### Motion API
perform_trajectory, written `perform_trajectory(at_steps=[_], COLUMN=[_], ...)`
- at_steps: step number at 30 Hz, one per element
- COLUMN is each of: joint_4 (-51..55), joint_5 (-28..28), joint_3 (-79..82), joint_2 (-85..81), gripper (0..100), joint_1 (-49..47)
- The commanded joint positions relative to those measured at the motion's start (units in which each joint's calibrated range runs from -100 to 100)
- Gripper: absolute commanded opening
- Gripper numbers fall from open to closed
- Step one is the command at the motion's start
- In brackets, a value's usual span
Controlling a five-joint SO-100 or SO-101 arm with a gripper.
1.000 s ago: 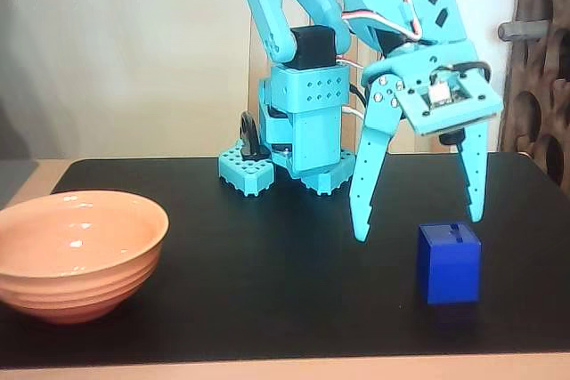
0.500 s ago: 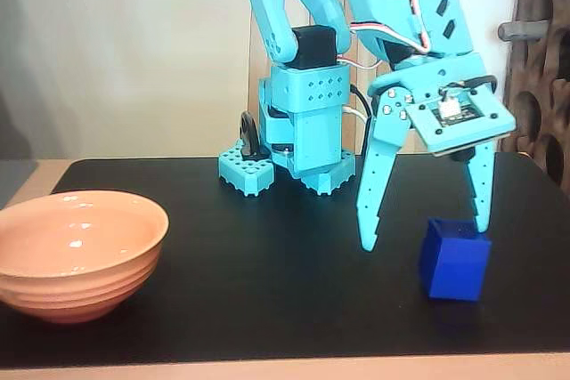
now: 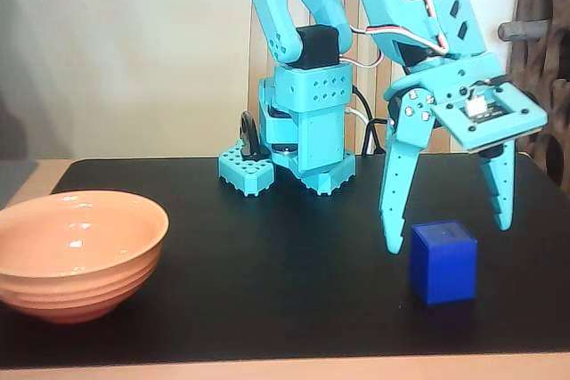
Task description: Place the blue cube in the orange bowl.
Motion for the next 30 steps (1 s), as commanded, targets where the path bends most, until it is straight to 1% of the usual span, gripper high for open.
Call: perform_trajectory(at_steps=[1, 11, 16, 30], joint_4=[-2.52, -2.26, -2.60, -2.78], joint_5=[-0.71, -0.71, -0.76, -0.81], joint_3=[-2.18, -1.27, -1.55, -2.18], joint_2=[-0.05, 0.46, 3.44, 8.30], gripper=[35, 35, 35, 35], joint_1=[-1.41, -0.31, 1.70, 3.50])
